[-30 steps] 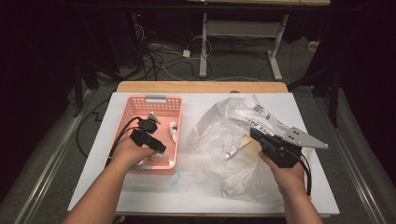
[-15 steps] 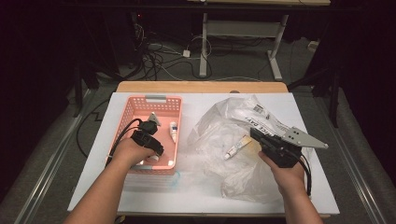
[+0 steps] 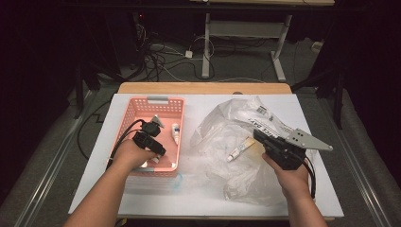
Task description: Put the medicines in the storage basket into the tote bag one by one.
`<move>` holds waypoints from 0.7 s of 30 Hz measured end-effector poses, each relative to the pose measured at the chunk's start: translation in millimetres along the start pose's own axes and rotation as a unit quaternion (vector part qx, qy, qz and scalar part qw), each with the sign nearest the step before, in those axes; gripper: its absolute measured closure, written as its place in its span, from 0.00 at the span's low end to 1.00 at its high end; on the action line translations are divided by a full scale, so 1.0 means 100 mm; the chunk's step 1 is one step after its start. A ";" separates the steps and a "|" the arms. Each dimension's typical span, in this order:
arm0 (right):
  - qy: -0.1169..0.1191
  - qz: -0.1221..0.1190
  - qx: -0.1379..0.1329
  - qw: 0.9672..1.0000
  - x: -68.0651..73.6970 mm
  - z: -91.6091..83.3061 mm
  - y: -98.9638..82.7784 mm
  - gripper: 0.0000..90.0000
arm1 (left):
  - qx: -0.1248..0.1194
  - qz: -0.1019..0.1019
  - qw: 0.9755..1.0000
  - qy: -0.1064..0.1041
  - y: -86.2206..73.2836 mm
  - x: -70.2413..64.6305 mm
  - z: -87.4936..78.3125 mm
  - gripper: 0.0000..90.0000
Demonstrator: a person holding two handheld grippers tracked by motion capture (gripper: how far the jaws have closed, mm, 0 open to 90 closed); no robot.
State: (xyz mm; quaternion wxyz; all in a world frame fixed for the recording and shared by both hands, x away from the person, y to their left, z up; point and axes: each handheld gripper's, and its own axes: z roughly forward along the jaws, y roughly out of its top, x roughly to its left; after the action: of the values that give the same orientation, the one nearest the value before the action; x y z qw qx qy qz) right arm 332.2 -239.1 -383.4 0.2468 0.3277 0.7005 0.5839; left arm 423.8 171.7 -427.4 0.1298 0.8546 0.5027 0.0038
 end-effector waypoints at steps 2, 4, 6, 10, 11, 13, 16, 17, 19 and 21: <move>0.000 0.000 0.000 1.000 0.00 0.00 0.00 1.00 | -0.009 0.007 1.000 -0.001 -0.02 -0.01 -0.03 0.56; 0.000 0.000 0.000 1.000 0.00 0.00 0.00 1.00 | -0.022 0.010 1.000 0.005 -0.04 -0.03 -0.07 0.56; 0.000 0.000 0.000 1.000 0.00 0.00 0.00 1.00 | -0.034 0.013 0.999 0.005 -0.07 -0.04 -0.12 0.56; -0.001 0.000 0.000 1.000 0.00 0.00 0.00 1.00 | -0.050 0.016 0.999 0.005 -0.14 -0.04 -0.17 0.56; -0.001 0.000 -0.001 1.000 0.00 -0.01 0.01 1.00 | -0.056 0.014 0.998 0.002 -0.16 -0.04 -0.17 0.56; 0.000 -0.001 -0.001 1.000 0.00 -0.01 0.01 1.00 | -0.060 0.014 0.998 0.000 -0.19 -0.04 -0.18 0.56; -0.001 -0.001 -0.001 1.000 0.01 -0.01 0.01 1.00 | -0.073 0.010 0.997 -0.003 -0.27 -0.03 -0.19 0.56; -0.001 -0.001 -0.001 1.000 0.01 -0.01 0.01 1.00 | -0.079 0.011 0.997 -0.006 -0.31 -0.04 -0.20 0.56; -0.001 -0.001 -0.001 1.000 0.01 0.00 0.01 1.00 | -0.087 0.013 0.996 -0.002 -0.36 -0.04 -0.20 0.56; -0.001 0.000 -0.001 1.000 0.01 0.00 0.01 1.00 | -0.101 0.011 0.995 -0.001 -0.41 -0.03 -0.23 0.56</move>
State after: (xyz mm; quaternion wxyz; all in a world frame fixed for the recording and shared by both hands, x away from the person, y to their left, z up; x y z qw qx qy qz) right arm 331.3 -238.5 -382.5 0.2478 0.3282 0.6997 0.5842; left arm 383.6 192.7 -414.4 0.2159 0.8427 0.4901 0.0555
